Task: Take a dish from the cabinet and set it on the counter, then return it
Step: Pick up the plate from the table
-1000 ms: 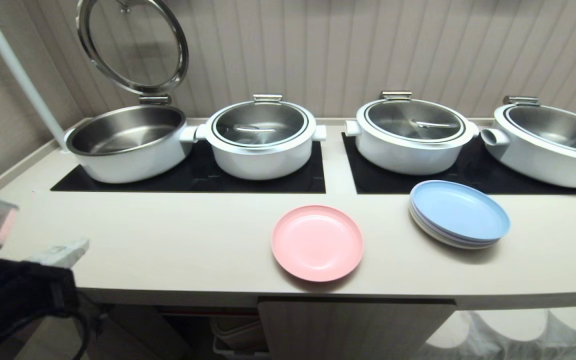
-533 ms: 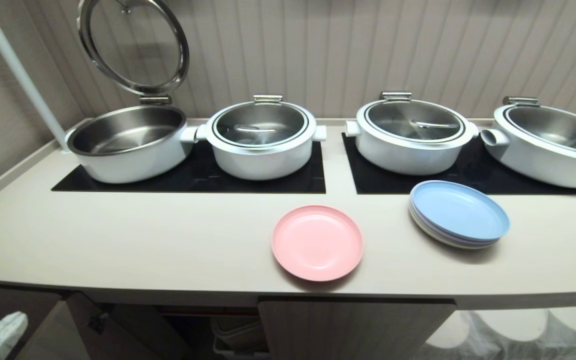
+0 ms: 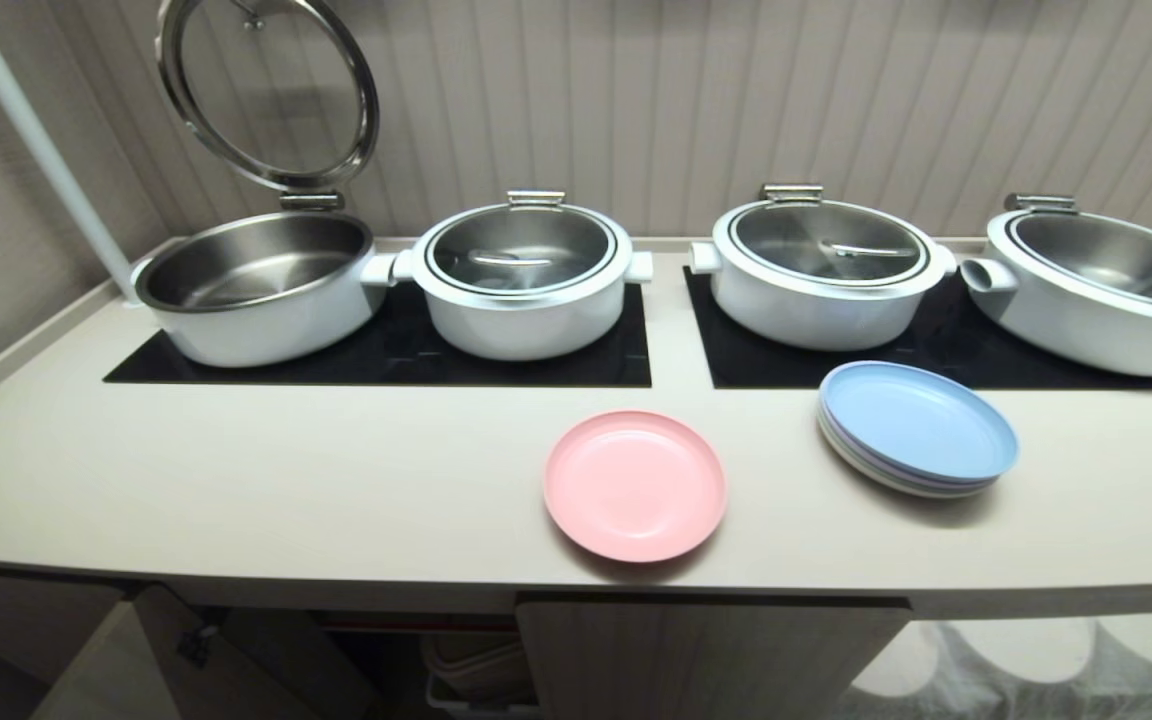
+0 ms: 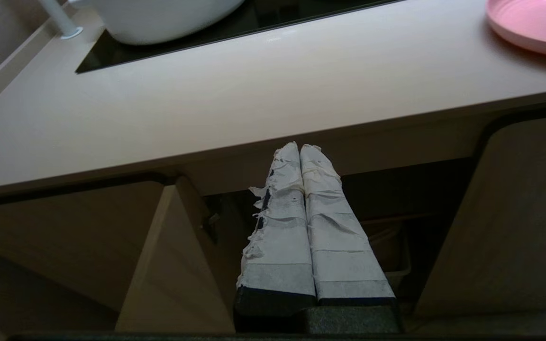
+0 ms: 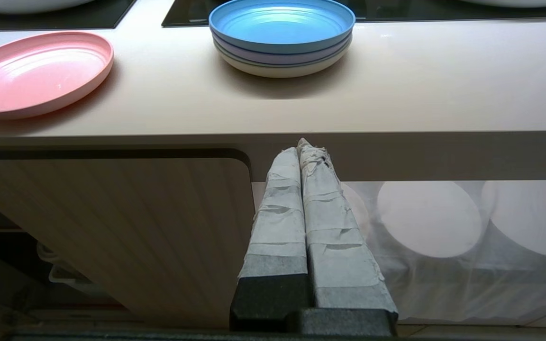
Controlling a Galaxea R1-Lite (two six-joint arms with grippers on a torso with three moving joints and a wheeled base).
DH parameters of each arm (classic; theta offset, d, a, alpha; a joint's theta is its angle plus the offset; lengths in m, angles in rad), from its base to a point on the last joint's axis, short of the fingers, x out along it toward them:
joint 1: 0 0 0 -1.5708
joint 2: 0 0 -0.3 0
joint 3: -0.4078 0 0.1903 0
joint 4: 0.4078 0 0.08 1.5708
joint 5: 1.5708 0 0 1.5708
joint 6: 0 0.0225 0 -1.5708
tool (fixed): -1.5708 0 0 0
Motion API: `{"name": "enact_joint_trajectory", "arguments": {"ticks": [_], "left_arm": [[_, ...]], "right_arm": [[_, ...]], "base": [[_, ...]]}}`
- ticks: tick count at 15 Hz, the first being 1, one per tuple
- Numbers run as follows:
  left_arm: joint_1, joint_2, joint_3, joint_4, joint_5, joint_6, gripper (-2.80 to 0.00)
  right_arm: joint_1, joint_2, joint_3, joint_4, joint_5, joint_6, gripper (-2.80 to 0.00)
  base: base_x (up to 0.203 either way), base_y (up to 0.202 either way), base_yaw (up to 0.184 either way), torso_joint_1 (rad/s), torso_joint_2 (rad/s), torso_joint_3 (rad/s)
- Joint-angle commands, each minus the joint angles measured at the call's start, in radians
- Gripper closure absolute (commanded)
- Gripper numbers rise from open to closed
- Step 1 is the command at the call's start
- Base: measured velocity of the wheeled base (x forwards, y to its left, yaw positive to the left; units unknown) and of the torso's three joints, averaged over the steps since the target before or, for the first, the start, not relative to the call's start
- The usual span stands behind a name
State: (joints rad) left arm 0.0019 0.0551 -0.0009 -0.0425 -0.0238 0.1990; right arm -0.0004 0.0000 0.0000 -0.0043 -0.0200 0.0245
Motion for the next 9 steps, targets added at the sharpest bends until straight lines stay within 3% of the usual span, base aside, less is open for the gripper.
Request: {"name": "enact_joint_trajectory", "arguments": {"ticks": [1,6,9], "left_arm": [[0.003,-0.055,0.001,0.003,-0.012,0.000,0.00],[0.003,-0.055,0.001,0.032,-0.016,-0.046,0.00],[0.003,-0.055,0.001,0.032,-0.021,-0.043,0.00]], "right_arm": [[0.000,0.000,0.000,0.000,0.000,0.000,0.00],[-0.001,0.000,0.000,0.000,0.000,0.000,0.00],[0.000,0.000,0.000,0.000,0.000,0.000,0.00]], "base": [[0.000,0.000,0.000,0.000,0.00,0.000],[0.000,0.000,0.000,0.000,0.00,0.000],[0.000,0.000,0.000,0.000,0.00,0.000]]}}
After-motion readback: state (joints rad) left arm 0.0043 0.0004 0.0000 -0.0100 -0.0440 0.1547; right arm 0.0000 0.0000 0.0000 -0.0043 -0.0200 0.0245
